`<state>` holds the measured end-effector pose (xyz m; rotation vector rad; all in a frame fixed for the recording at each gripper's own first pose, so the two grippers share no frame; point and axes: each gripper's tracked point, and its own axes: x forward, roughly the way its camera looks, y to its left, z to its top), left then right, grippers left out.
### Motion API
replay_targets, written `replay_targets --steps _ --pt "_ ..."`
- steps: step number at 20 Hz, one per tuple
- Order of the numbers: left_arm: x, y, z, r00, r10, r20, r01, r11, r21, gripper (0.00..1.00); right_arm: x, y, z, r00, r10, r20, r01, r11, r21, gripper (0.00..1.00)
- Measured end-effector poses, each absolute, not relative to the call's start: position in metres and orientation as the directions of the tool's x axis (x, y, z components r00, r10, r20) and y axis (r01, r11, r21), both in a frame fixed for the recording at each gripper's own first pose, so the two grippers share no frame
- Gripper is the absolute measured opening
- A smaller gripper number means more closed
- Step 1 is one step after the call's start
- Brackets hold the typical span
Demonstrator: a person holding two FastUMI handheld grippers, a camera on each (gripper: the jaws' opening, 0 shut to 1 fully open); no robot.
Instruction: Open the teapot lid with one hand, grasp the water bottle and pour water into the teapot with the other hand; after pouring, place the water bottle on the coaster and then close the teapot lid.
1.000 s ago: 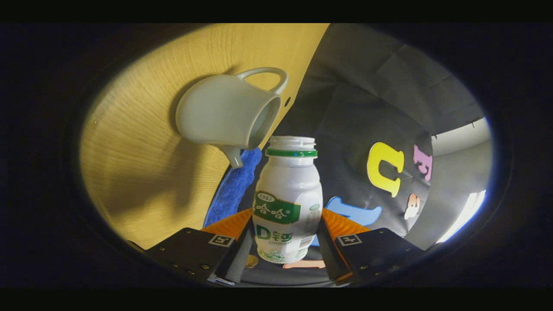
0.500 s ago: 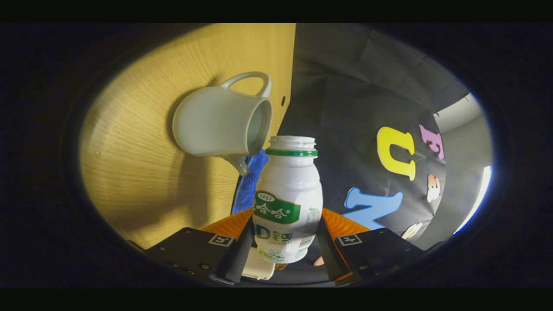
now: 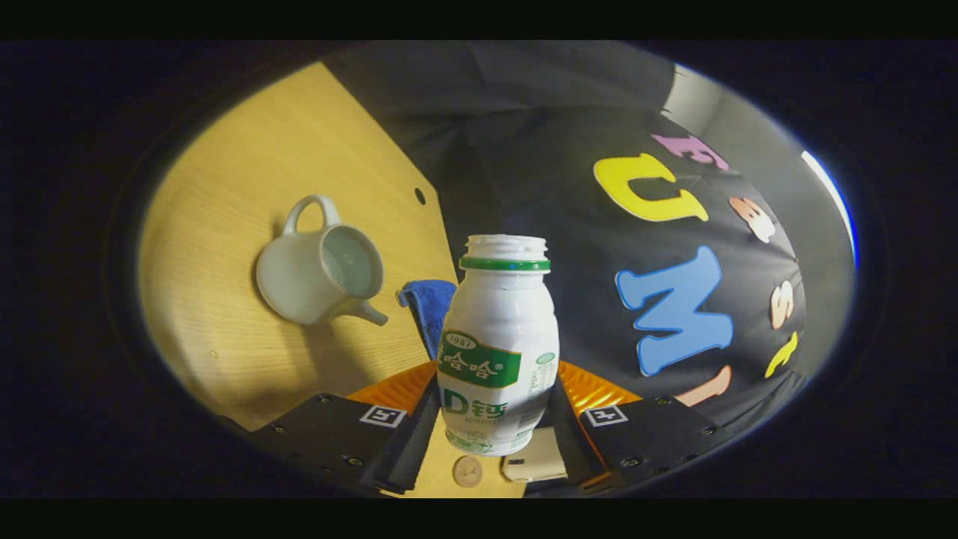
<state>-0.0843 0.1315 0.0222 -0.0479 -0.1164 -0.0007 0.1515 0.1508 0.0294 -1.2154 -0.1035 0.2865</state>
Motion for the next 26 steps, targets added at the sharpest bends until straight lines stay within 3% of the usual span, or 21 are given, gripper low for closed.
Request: replay_targets --steps 2,5,6,11,15,16,17,23,26 --pt "-0.073 0.126 0.022 0.994 -0.014 0.108 0.021 0.997 -0.068 0.14 0.148 0.142 0.03 0.956 0.288 -0.061 -0.184 0.422 -0.888 0.71" --pt "-0.053 0.12 0.021 0.995 -0.029 0.094 0.037 0.996 -0.086 0.14 0.14 0.126 0.042 0.956 0.293 -0.023 -0.188 0.549 -0.814 0.71" --pt "-0.046 0.118 0.025 0.995 -0.03 0.093 0.039 0.995 -0.093 0.09 0.137 0.12 0.044 0.956 0.291 -0.017 -0.196 0.596 -0.779 0.71" --pt "-0.013 0.103 0.048 0.992 -0.048 0.12 0.059 0.994 -0.094 0.13 0.124 0.088 0.048 0.958 0.286 -0.009 -0.242 0.792 -0.561 0.71" --pt "0.025 0.098 0.058 0.989 -0.059 0.136 0.074 0.991 -0.108 0.09 0.114 0.065 0.049 0.961 0.278 0.004 -0.252 0.876 -0.411 0.71" --pt "0.035 0.097 0.059 0.989 -0.058 0.133 0.073 0.991 -0.112 0.13 0.113 0.059 0.053 0.962 0.274 0.017 -0.248 0.894 -0.374 0.71" --pt "0.047 0.099 0.059 0.99 -0.056 0.128 0.07 0.992 -0.109 0.09 0.112 0.052 0.056 0.963 0.266 0.033 -0.24 0.91 -0.34 0.71" --pt "0.111 0.104 0.037 0.998 -0.044 0.04 0.048 0.991 -0.123 0.13 0.114 0.01 0.073 0.973 0.215 0.082 -0.196 0.961 -0.196 0.71" --pt "0.13 0.101 0.018 0.999 -0.037 0.001 0.037 0.996 -0.081 0.1 0.118 -0.007 0.074 0.979 0.186 0.085 -0.171 0.972 -0.164 0.71"
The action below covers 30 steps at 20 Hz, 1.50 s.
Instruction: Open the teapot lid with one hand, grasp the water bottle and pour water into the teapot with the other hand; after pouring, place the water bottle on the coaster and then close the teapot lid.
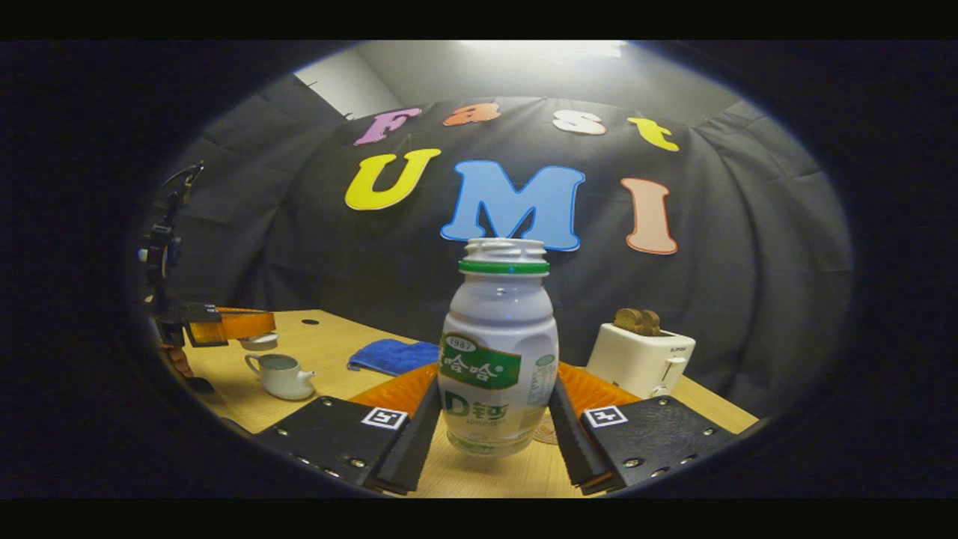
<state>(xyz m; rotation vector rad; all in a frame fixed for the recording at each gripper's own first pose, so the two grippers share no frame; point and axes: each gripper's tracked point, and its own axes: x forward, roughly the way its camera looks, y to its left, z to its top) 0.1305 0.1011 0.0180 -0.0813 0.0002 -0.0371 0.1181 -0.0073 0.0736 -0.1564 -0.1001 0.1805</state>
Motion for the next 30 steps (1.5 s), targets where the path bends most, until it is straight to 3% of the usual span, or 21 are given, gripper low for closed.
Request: replay_targets --steps 1,6,9,11,15,21,22,23,25,26,27,30 --pt "0.135 0.101 0.011 0.999 -0.033 -0.016 0.032 0.997 -0.067 0.13 0.119 -0.012 0.075 0.98 0.179 0.087 -0.164 0.975 -0.153 0.71" --pt "0.149 0.109 -0.011 0.997 -0.016 -0.074 0.013 0.999 -0.045 0.1 0.127 -0.03 0.075 0.986 0.143 0.087 -0.134 0.986 -0.099 0.71" --pt "0.149 0.106 -0.011 0.997 -0.025 -0.077 0.022 0.999 -0.045 0.14 0.133 -0.039 0.069 0.99 0.127 0.063 -0.123 0.99 -0.065 0.71" --pt "0.148 0.106 -0.011 0.996 -0.027 -0.08 0.023 0.999 -0.042 0.1 0.134 -0.041 0.069 0.991 0.118 0.061 -0.113 0.991 -0.069 0.71" --pt "0.147 0.102 -0.011 0.996 -0.032 -0.077 0.029 0.999 -0.034 0.13 0.135 -0.04 0.068 0.991 0.118 0.058 -0.114 0.991 -0.07 0.71" --pt "0.149 0.096 -0.014 0.997 -0.026 -0.077 0.028 0.999 0.02 0.1 0.137 -0.039 0.064 0.991 0.124 0.043 -0.12 0.99 -0.08 0.71" --pt "0.148 0.096 -0.013 0.997 -0.027 -0.076 0.028 1.0 0.011 0.14 0.138 -0.04 0.064 0.992 0.122 0.042 -0.118 0.99 -0.082 0.71" --pt "0.149 0.096 -0.013 0.997 -0.025 -0.076 0.026 1.0 0.014 0.1 0.14 -0.04 0.063 0.992 0.119 0.041 -0.115 0.99 -0.085 0.71" --pt "0.151 0.096 -0.015 0.997 -0.014 -0.08 0.017 0.999 0.036 0.1 0.142 -0.04 0.059 0.993 0.114 0.03 -0.111 0.99 -0.089 0.71" --pt "0.152 0.095 -0.02 0.996 -0.011 -0.092 0.016 0.999 0.047 0.2 0.144 -0.039 0.056 0.993 0.115 0.023 -0.112 0.989 -0.092 0.71" --pt "0.153 0.094 -0.025 0.994 -0.02 -0.108 0.026 0.998 0.054 0.18 0.145 -0.039 0.054 0.993 0.116 0.016 -0.114 0.989 -0.096 0.71" --pt "0.152 0.093 -0.02 0.995 -0.03 -0.093 0.034 0.999 0.042 0.31 0.151 -0.038 0.052 0.994 0.113 0.01 -0.111 0.988 -0.108 0.71"
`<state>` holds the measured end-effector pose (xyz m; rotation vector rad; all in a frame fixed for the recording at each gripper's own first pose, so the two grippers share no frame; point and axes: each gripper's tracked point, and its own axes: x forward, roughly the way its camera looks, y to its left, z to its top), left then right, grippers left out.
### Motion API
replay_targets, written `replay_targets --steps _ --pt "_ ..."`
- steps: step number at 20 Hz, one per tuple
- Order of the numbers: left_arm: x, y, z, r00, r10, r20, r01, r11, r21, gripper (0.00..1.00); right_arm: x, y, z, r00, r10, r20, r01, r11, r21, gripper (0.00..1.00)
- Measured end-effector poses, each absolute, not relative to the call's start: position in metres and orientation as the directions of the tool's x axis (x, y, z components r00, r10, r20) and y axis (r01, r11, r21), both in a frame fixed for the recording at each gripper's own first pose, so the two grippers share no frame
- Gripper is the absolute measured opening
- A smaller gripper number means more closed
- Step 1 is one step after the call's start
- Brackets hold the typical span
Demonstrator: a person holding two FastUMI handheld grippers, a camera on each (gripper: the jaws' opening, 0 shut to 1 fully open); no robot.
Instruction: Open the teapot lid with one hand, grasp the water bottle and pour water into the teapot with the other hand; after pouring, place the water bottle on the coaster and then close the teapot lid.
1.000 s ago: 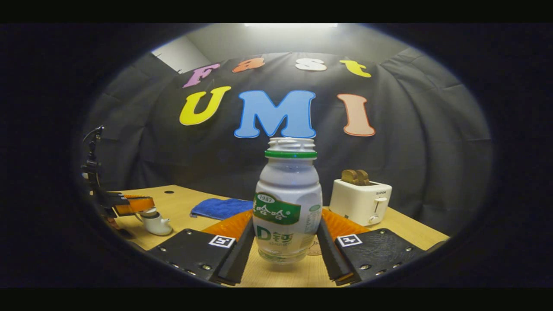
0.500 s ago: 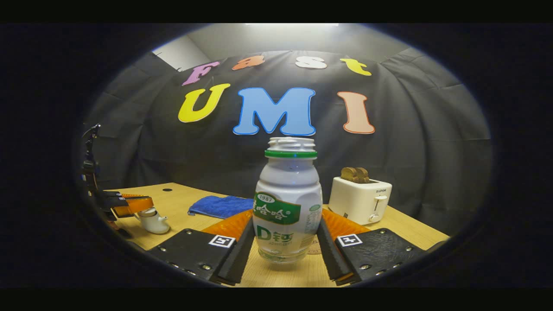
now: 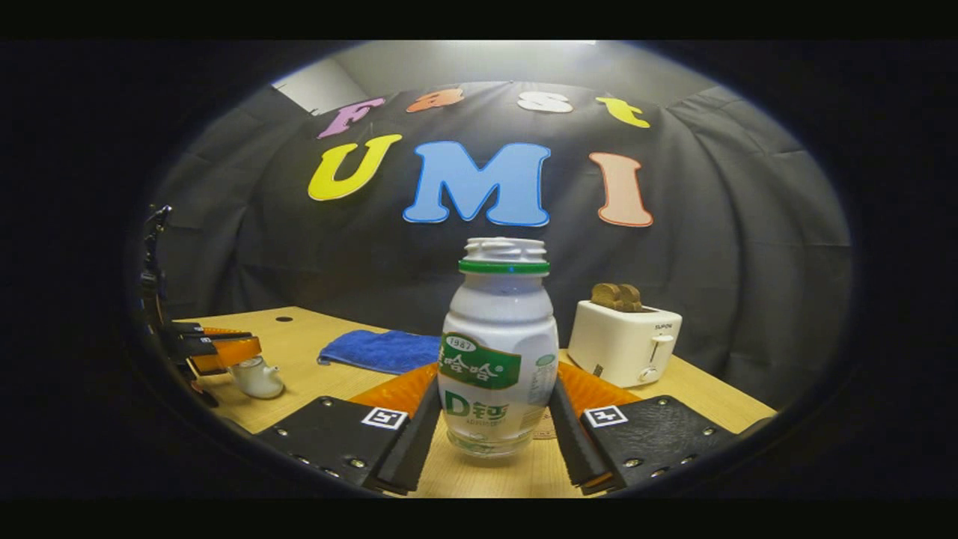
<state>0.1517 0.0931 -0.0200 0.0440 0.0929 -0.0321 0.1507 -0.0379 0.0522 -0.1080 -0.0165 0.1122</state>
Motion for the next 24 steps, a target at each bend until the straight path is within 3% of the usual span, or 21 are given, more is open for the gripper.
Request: replay_targets --steps 1,3,4,5,8,13,16,24 --pt "0.15 0.097 -0.018 0.996 -0.017 -0.088 0.022 0.998 0.051 0.32 0.153 -0.039 0.052 0.994 0.109 0.012 -0.107 0.987 -0.121 0.71" --pt "0.142 0.101 -0.003 0.999 -0.006 -0.04 0.007 1.0 0.03 0.43 0.159 -0.043 0.051 0.995 0.099 0.009 -0.096 0.985 -0.146 0.71" --pt "0.135 0.105 0.011 1.0 0.0 -0.003 0.0 1.0 0.01 0.53 0.163 -0.044 0.052 0.995 0.096 0.011 -0.093 0.985 -0.142 0.71" --pt "0.129 0.11 0.022 0.999 0.008 0.033 -0.008 1.0 -0.007 0.47 0.167 -0.047 0.052 0.996 0.093 0.009 -0.091 0.987 -0.135 0.71" --pt "0.115 0.128 0.045 0.994 0.036 0.107 -0.033 0.999 -0.036 1.0 0.181 -0.051 0.048 0.995 0.095 -0.011 -0.096 0.991 -0.098 0.71" --pt "0.109 0.145 0.045 0.992 0.047 0.121 -0.029 0.988 -0.149 1.0 0.217 -0.073 0.046 0.997 0.053 -0.052 -0.055 0.997 -0.045 0.7" --pt "0.113 0.143 0.038 0.994 0.038 0.101 -0.024 0.99 -0.139 0.95 0.234 -0.088 0.023 0.995 0.01 -0.101 -0.014 0.999 -0.045 0.71" --pt "0.115 0.13 0.038 0.995 0.009 0.098 0.002 0.994 -0.106 0.98 0.246 -0.092 0.009 0.994 -0.012 -0.107 0.003 0.997 -0.077 0.71"
